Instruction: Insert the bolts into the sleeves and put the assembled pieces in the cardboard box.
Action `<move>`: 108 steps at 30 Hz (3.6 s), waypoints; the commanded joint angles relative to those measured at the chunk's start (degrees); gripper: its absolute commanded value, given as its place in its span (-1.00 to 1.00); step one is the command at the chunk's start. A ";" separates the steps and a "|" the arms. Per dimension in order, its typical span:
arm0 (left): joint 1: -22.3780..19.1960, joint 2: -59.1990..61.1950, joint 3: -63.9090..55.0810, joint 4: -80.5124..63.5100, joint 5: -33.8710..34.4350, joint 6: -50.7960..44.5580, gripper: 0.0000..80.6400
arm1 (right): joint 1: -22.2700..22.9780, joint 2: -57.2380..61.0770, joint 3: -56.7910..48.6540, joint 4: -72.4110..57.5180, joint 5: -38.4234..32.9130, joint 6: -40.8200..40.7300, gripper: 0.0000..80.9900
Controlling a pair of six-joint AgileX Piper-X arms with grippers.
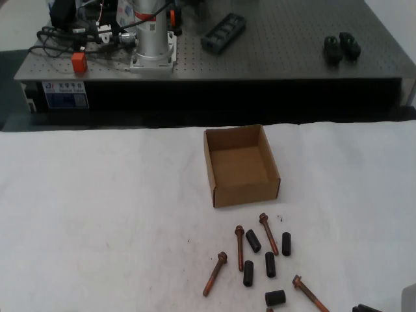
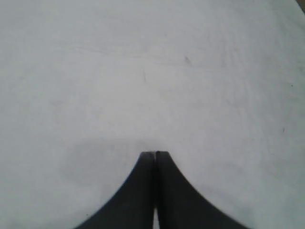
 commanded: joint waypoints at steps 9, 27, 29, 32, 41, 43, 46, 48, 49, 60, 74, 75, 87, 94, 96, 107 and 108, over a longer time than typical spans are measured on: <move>0.21 0.18 -0.62 -24.49 21.61 -7.24 -0.80 | -0.03 -0.24 -0.66 -23.99 -9.50 23.47 -1.00; -1.86 35.59 -24.93 -25.21 36.48 6.18 -0.32 | -0.03 59.47 -42.48 18.61 -5.29 -15.84 -0.42; -3.58 39.84 -28.65 -21.31 36.10 8.94 -0.23 | -0.03 66.46 -46.53 22.70 -3.59 -18.76 -0.42; -6.79 45.74 -33.87 -16.08 35.00 11.14 -0.13 | -0.03 73.14 -50.21 24.95 -2.30 -20.83 -0.42; -14.73 53.44 -38.30 -13.56 31.78 12.12 -0.13 | 0.55 77.88 -50.65 23.38 -2.70 -22.22 -0.42; -15.74 53.81 -38.30 -13.56 31.05 12.12 -0.13 | 1.44 78.57 -50.65 22.01 -2.83 -22.22 -0.42; -16.95 54.07 -38.30 -13.56 30.68 12.12 -0.13 | 2.79 80.71 -50.65 21.89 -2.84 -22.22 -0.42; -17.42 54.07 -38.30 -13.56 30.08 12.12 -0.13 | 3.39 82.64 -50.65 22.06 -2.29 -22.22 -0.42; -17.52 54.07 -38.30 -13.56 30.08 12.12 -0.13 | 3.62 83.53 -50.65 21.93 -2.15 -21.93 -0.42; -17.50 54.07 -38.41 -13.56 30.08 12.59 -0.13 | 3.89 87.70 -50.65 20.17 0.20 -20.89 -0.62; -28.25 70.29 -52.32 0.50 18.88 16.43 -0.13 | 2.50 72.74 -43.56 15.76 0.01 -12.16 -0.90; -29.23 72.95 -54.88 2.74 17.53 16.43 -0.13 | 2.23 69.92 -42.22 15.77 0.01 -10.95 -0.90; -35.91 96.33 -82.03 25.44 13.06 10.40 -0.13 | -3.76 44.83 -33.58 18.03 0.19 -3.68 -0.90; -37.14 105.23 -89.48 30.48 13.06 5.23 -0.13 | -5.08 43.44 -33.58 18.19 0.03 -3.71 -0.90; -37.76 106.35 -89.98 29.93 13.06 5.23 -0.13 | -5.08 43.44 -33.58 18.19 0.03 -3.71 -0.90; -39.26 108.57 -90.16 26.12 14.81 0.83 -0.13 | -5.08 43.44 -33.58 18.19 0.03 -3.71 -0.90; -39.26 108.57 -90.16 25.80 14.81 0.66 -0.13 | -5.08 43.44 -33.58 18.19 0.03 -3.71 -0.90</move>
